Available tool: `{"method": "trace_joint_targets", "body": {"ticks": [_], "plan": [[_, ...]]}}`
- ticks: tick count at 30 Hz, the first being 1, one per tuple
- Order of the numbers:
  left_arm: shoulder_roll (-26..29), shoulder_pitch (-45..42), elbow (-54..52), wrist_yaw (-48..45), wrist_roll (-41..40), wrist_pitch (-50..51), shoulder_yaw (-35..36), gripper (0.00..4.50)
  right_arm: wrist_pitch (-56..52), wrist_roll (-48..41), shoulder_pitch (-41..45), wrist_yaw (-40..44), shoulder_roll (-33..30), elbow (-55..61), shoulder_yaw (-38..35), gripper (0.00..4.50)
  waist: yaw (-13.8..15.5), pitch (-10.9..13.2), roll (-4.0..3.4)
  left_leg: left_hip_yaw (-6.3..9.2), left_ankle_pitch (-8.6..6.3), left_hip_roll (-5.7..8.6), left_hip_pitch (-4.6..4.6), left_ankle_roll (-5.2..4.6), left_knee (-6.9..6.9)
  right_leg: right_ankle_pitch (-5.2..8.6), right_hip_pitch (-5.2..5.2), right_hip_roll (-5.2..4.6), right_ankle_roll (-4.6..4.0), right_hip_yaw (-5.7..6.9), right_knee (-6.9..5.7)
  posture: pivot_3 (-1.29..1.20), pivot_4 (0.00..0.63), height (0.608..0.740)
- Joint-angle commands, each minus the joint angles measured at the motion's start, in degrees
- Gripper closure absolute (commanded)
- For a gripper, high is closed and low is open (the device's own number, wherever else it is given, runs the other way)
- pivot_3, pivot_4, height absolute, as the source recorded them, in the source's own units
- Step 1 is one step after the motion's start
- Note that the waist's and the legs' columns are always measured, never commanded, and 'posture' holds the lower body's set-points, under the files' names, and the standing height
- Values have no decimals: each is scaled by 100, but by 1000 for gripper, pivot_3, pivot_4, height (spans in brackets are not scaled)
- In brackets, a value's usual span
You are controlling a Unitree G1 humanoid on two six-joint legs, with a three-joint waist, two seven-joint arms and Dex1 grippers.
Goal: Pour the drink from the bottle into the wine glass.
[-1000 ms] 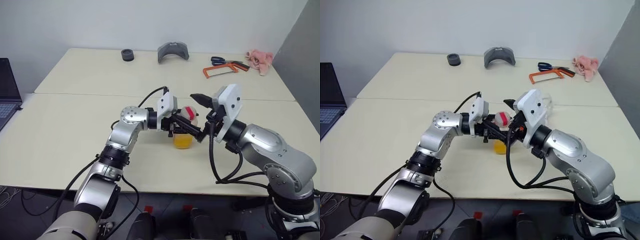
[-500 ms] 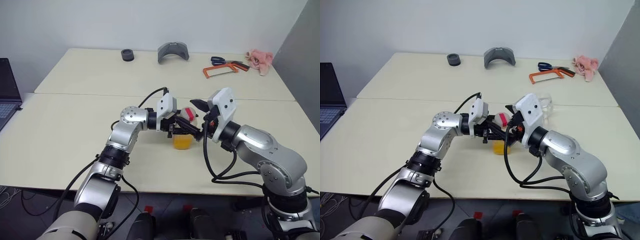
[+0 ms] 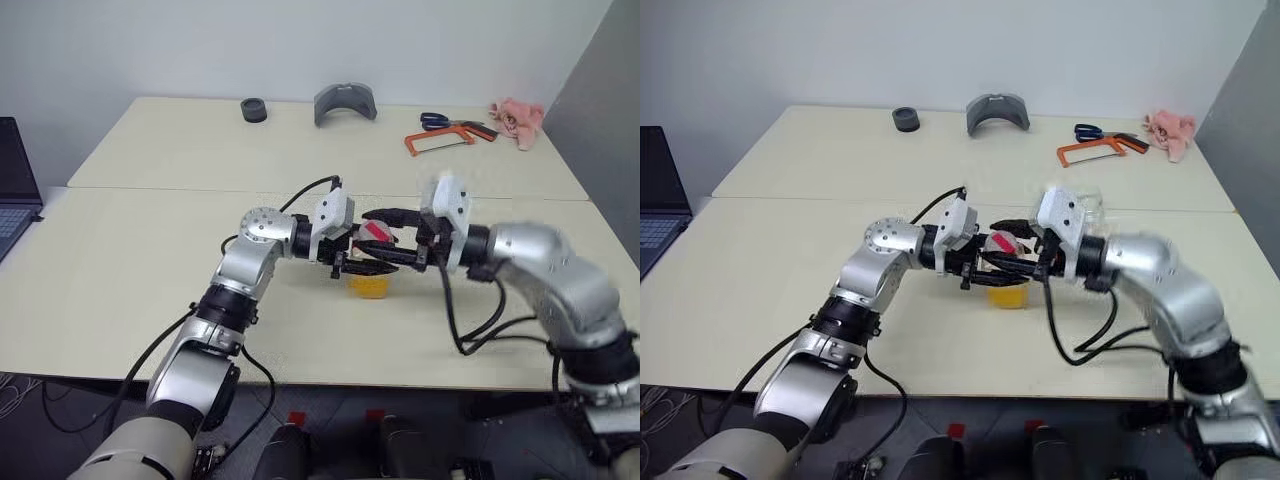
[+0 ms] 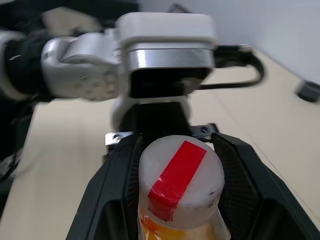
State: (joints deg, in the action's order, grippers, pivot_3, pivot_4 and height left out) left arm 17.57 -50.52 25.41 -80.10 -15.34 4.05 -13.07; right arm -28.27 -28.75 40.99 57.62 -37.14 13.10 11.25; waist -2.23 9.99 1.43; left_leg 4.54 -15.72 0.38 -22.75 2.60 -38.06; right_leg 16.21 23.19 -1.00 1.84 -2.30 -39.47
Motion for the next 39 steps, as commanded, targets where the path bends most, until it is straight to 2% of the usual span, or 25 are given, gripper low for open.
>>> {"method": "trace_joint_targets", "body": {"ticks": [1,4,5,10,11,14,19,22,25,33,36,39], "plan": [[25,-331,142,-26,-58,-86,194,2419,153,-89,305,964,65,-458,218,2620,-11,0,-1,2,0,-1,0,0,2,0,1,0,-2,0,-1,0,150,740],[15,-324,176,89,-65,-70,256,2421,154,36,220,810,95,-459,65,2620,-6,0,0,9,0,-2,-8,1,3,0,5,-9,-3,1,-1,0,150,740],[20,-304,164,120,-64,-61,271,2428,160,32,158,675,136,-425,-49,1890,-6,0,0,11,1,-4,-15,2,3,0,12,-16,-3,0,-1,0,150,740],[11,-228,157,363,-126,60,383,2590,-476,-439,-532,-407,175,711,-965,383,39,0,0,27,1,-5,-19,2,-1,0,13,-32,-2,-6,1,0,150,740],[-5,-235,184,416,-135,86,417,2603,-714,-676,-719,-747,267,1077,-1171,334,43,0,0,27,1,-4,-19,2,-1,0,13,-32,-2,-7,1,0,150,740],[-56,-262,251,513,-164,176,521,2623,-1254,-1061,-1263,-2022,797,2154,-1459,334,35,0,0,37,1,-5,-19,2,0,0,12,-33,-2,-6,-2,0,150,740],[-132,-346,440,510,-107,131,547,2669,-1321,179,-1781,-3968,1787,2848,-687,334,20,-1,-1,32,1,1,-15,2,-1,1,13,-26,-1,-9,-9,0,150,740],[-183,-414,546,457,-119,116,549,2679,-1239,688,-1772,-4620,2252,2702,-490,334,24,-1,-2,30,2,4,-11,4,-3,1,13,-21,-1,-10,-14,0,150,740],[-234,-465,622,417,-136,100,564,2680,-1223,886,-1715,-4770,2339,2556,-544,334,28,-1,-2,29,2,5,-13,5,-4,1,13,-21,-1,-10,-12,0,150,740],[-292,-435,604,437,-131,84,592,2680,-1370,759,-1684,-4661,2348,2438,-691,334,21,-1,-2,26,1,6,-12,3,-1,1,13,-17,-2,-9,-10,0,150,740],[-289,-404,566,465,-129,90,601,2680,-1361,652,-1662,-4545,2376,2379,-716,917,19,-1,-2,24,1,6,-12,2,-1,1,13,-16,-2,-9,-10,0,150,740],[-274,-389,557,486,-127,84,610,2680,-1401,467,-1638,-4335,2338,2334,-726,1909,19,-1,-2,25,1,6,-12,2,-1,1,13,-17,-2,-10,-10,0,150,740]]}}
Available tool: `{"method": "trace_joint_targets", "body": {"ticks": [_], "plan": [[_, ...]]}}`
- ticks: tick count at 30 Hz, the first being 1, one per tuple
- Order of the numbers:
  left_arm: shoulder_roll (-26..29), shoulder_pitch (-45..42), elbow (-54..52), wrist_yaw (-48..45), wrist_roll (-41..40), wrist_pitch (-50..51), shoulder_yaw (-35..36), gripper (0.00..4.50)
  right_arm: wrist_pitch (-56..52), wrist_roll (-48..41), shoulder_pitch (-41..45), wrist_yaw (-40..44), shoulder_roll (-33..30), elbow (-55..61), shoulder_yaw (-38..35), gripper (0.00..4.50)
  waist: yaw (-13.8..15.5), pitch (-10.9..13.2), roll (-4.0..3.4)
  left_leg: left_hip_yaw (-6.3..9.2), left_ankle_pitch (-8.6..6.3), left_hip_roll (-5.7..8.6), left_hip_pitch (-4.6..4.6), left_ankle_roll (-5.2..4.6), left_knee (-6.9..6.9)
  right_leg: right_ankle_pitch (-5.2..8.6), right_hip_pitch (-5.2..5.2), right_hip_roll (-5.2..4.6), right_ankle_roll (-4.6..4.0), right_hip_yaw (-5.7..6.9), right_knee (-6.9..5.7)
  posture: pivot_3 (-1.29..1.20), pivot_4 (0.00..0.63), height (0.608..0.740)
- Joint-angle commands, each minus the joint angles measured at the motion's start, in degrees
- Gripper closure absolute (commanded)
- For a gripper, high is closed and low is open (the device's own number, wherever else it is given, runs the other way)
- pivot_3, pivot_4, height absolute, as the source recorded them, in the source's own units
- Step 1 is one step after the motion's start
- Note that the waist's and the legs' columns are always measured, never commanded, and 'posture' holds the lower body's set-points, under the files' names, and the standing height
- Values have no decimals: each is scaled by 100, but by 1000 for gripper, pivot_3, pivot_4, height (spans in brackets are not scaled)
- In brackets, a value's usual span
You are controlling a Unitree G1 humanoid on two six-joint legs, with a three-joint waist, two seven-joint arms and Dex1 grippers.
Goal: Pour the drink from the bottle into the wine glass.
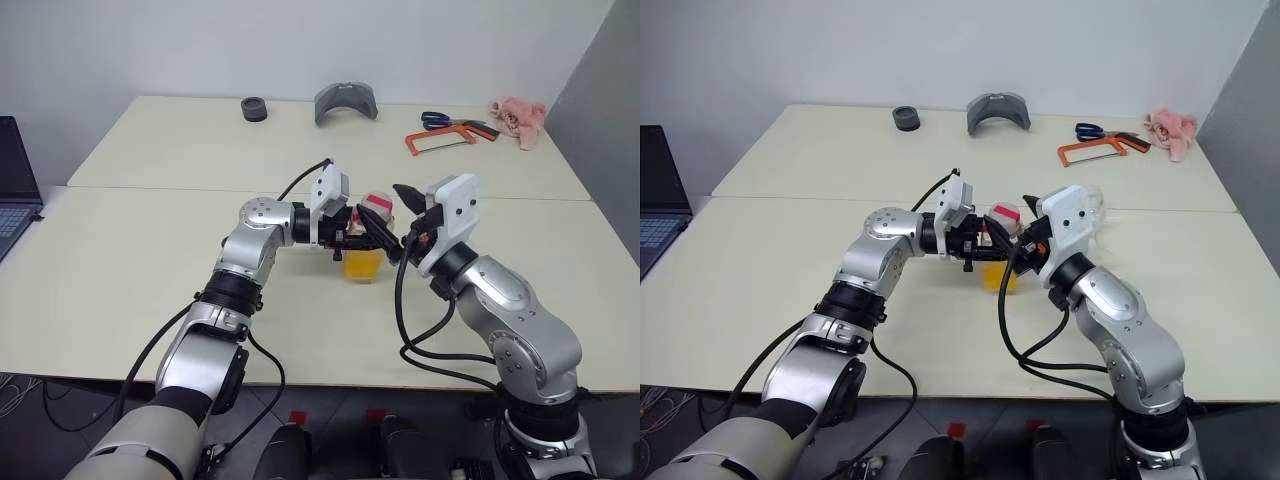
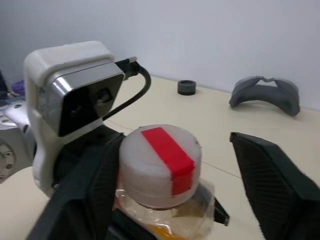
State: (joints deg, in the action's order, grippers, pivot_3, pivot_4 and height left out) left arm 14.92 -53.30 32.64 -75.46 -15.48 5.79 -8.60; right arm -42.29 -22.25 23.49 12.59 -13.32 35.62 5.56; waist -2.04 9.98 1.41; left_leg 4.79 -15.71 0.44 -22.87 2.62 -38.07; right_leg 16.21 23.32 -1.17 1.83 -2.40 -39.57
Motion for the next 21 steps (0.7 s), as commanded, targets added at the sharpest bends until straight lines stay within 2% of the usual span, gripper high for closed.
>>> {"method": "trace_joint_targets", "body": {"ticks": [1,2,5,10,12,16,18,21], "plan": [[-1,-109,-166,22,-110,-95,164,2680,6,-249,133,270,-76,58,-158,2344,0,0,0,0,0,0,0,0,0,0,0,0,0,0,0,0,150,740],[3,-111,-162,25,-107,-99,167,2680,28,-304,156,379,-115,32,-156,2611,1,0,0,0,0,0,0,0,0,0,0,0,0,0,0,0,150,740],[22,-133,-147,-5,-104,-87,164,2685,347,-474,344,1199,-503,-125,-65,2646,0,0,0,-1,0,2,0,0,0,0,0,0,0,1,1,0,150,740],[145,-148,-127,-408,-75,-95,44,2701,1200,-593,1485,4369,-2129,-1259,387,2646,-4,10,-13,-20,-1,5,1,-2,-4,0,-3,4,1,2,6,0,150,740],[143,-159,-81,-498,-58,-146,34,2702,1386,-595,2028,5306,-2434,-1869,592,2646,-32,11,-15,-24,-1,1,3,-3,0,0,-6,11,0,6,11,0,150,740],[66,-136,-81,-434,-34,-216,55,2703,1315,-557,2587,5786,-2332,-2698,744,2646,-74,11,-14,-20,-1,-4,5,-3,3,0,-7,13,-1,8,12,0,150,740],[54,-108,-122,-392,-39,-208,72,2703,1369,-420,2600,5597,-2259,-2930,618,2646,-75,11,-14,-18,-1,-4,1,-2,2,0,-5,7,-1,8,8,0,150,740],[44,-83,-142,-301,-56,-192,115,2706,1291,-408,2523,5248,-2254,-2964,245,1616,-75,12,-14,-11,-1,-7,0,-1,-1,0,-3,-5,-1,5,5,0,150,740]]}}
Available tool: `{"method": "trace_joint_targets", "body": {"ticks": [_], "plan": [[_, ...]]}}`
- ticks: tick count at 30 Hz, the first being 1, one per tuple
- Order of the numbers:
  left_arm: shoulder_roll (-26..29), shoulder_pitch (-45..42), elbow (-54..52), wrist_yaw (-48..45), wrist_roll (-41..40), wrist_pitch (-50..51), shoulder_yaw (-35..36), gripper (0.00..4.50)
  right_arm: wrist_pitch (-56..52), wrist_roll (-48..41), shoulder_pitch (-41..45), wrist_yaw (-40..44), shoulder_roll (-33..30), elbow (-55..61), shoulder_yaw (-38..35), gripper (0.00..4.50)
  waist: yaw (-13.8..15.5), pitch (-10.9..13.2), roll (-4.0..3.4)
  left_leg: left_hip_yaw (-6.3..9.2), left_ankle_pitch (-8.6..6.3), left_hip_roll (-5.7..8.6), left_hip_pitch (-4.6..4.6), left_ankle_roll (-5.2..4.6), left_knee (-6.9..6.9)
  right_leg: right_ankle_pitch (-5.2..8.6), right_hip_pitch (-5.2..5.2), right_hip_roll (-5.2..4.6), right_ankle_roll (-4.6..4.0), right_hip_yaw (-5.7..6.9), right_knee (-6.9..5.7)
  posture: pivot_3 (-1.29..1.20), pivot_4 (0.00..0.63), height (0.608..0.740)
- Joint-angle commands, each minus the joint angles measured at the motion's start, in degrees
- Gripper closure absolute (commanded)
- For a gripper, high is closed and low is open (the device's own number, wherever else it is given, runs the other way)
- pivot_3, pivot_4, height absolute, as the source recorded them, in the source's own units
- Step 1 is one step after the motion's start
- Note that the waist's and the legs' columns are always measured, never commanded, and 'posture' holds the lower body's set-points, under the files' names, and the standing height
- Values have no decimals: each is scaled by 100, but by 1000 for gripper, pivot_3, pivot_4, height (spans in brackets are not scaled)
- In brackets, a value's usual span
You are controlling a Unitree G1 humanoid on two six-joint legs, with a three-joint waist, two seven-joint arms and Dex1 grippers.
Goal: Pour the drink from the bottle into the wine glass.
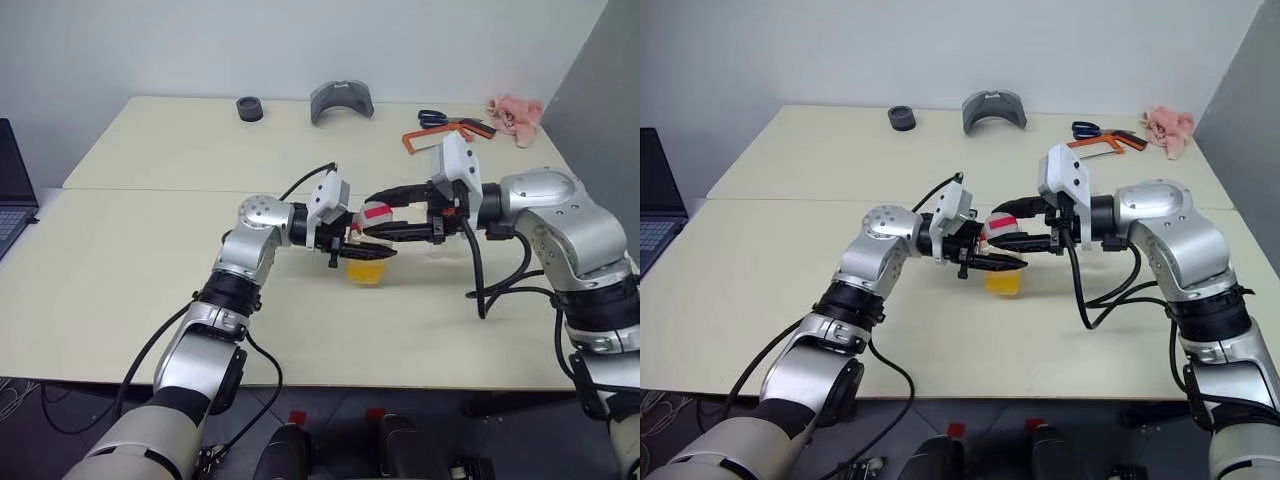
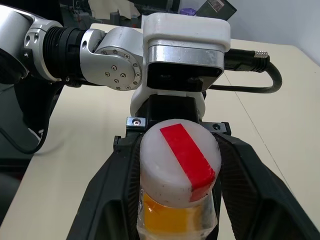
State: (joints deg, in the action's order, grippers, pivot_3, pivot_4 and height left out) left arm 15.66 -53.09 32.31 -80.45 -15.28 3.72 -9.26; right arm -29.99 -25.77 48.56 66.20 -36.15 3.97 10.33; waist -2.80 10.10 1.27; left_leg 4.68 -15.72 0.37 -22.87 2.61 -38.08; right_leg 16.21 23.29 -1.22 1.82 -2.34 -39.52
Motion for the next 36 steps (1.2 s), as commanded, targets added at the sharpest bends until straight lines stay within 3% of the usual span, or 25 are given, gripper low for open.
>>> {"method": "trace_joint_targets", "body": {"ticks": [1,4,8,12,17,22,36], "plan": [[-37,-103,-104,238,-89,26,197,2718,-26,-96,-36,-263,12,279,-387,1307,3,0,0,4,0,-2,0,0,-1,0,0,-3,0,-1,0,0,150,740],[-67,-96,-107,343,-118,46,232,2733,-554,-456,-448,-748,-114,939,-938,302,40,0,0,13,0,-3,-4,1,-2,0,1,-10,0,0,1,0,150,740],[-135,-151,4,497,-131,-2,304,2733,-1222,-823,-1487,-2368,437,2534,-1642,296,104,-1,1,23,0,-3,-8,1,1,0,1,-13,0,1,6,0,150,740],[-227,-241,158,587,-102,-66,364,2733,-1140,130,-2250,-4201,1413,3555,-1167,296,77,-1,0,17,1,0,-6,1,1,0,6,-8,1,-7,-5,0,150,740],[-291,-319,301,546,-59,-126,337,2734,-1029,1083,-2377,-5482,2229,3746,-406,296,58,-1,-1,10,2,7,1,4,-4,1,11,3,1,-13,-22,0,150,740],[-334,-398,434,518,-29,-205,310,2734,-992,1459,-2380,-5689,2332,3637,-181,296,62,-1,-1,10,4,7,0,7,-4,1,11,3,1,-12,-21,0,150,740],[-313,-363,451,466,83,-310,277,2735,-1391,1173,-2250,-5514,2525,3522,-258,296,43,-1,-1,10,1,9,0,2,-2,1,11,5,0,-11,-21,0,150,740]]}}
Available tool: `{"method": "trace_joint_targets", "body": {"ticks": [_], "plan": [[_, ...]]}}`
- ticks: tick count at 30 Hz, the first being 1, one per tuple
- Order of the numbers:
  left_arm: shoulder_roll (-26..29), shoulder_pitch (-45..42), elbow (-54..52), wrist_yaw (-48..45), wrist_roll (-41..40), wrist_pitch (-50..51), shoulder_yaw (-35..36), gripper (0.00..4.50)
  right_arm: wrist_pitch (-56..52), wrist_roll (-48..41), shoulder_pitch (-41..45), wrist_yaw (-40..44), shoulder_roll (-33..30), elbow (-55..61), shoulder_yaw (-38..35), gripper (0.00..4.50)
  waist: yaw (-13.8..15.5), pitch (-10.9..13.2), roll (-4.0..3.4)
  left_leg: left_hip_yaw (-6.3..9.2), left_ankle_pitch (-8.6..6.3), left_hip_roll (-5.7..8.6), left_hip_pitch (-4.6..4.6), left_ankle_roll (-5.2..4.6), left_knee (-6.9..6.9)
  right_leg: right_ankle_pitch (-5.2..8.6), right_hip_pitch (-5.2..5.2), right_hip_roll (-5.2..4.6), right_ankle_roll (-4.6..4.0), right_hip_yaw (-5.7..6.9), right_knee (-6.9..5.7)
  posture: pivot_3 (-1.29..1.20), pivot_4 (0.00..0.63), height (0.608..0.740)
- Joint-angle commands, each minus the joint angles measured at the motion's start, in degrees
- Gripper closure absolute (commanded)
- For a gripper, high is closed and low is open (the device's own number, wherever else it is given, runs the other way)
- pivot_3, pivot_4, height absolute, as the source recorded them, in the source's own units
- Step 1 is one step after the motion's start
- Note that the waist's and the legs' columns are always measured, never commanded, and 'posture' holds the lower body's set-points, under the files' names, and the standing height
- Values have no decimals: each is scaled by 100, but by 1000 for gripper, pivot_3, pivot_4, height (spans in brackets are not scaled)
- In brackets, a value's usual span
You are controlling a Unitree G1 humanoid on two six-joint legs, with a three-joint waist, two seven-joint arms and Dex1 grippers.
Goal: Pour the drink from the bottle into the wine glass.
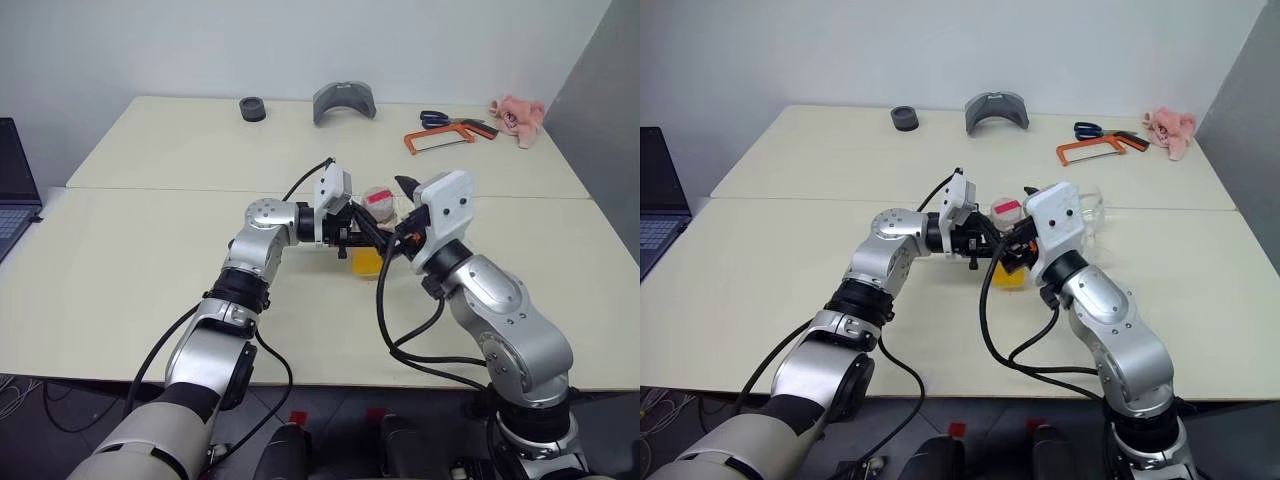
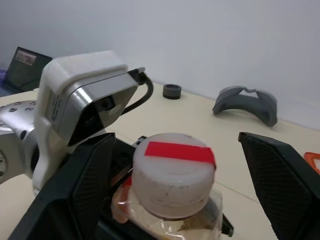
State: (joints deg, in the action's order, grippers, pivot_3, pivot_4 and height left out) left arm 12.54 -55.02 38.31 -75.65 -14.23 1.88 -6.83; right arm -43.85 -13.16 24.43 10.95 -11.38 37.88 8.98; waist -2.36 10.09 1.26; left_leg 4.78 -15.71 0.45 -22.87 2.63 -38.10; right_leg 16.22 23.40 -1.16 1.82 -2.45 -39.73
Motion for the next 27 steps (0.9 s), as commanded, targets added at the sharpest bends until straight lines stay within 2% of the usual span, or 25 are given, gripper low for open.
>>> {"method": "trace_joint_targets", "body": {"ticks": [1,5,6,8,13,21,22,25,27], "plan": [[-3,-167,-152,-15,-17,-130,34,2735,-7,-94,183,-3,70,115,-158,296,-1,0,0,0,0,0,0,0,0,0,0,0,0,0,0,0,150,740],[-6,-157,-160,-21,0,-141,29,2735,-26,-121,239,-4,90,71,-226,296,-2,0,0,0,0,0,0,0,0,0,0,0,0,0,0,0,150,740],[-4,-152,-165,-24,7,-146,27,2735,-15,-130,246,3,90,66,-233,472,-3,0,0,0,0,0,0,0,0,0,0,0,0,0,0,0,150,740],[0,-143,-173,-33,18,-146,25,2735,-5,-153,250,20,87,56,-235,879,-2,0,0,0,0,0,0,0,0,0,0,0,0,0,0,0,150,740],[7,-125,-198,-55,16,-130,29,2735,-62,-326,253,265,-23,42,-175,2686,-3,0,0,0,0,0,0,0,0,0,0,0,0,0,0,0,150,740],[-3,-131,-264,-77,-12,-83,38,2767,61,-753,503,1186,-537,-491,-294,2710,-5,0,0,-3,-1,1,0,-1,1,0,0,1,0,2,1,0,150,740],[3,-127,-290,-84,-26,-60,41,2769,137,-852,574,1454,-665,-593,-298,2710,-5,0,0,-3,-1,1,0,-1,1,0,0,2,0,3,1,0,150,740],[59,-97,-448,-265,-87,72,-1,2794,1061,-1254,875,3806,-1723,-1326,-201,2710,-4,1,0,-14,-1,4,-1,-1,2,0,-2,1,0,3,7,0,150,740],[92,-82,-555,-376,-112,141,-29,2803,1574,-1227,1206,4964,-2272,-1986,-26,2710,-2,3,-2,-20,-1,8,1,-3,-1,-1,-13,2,1,9,21,0,150,740]]}}
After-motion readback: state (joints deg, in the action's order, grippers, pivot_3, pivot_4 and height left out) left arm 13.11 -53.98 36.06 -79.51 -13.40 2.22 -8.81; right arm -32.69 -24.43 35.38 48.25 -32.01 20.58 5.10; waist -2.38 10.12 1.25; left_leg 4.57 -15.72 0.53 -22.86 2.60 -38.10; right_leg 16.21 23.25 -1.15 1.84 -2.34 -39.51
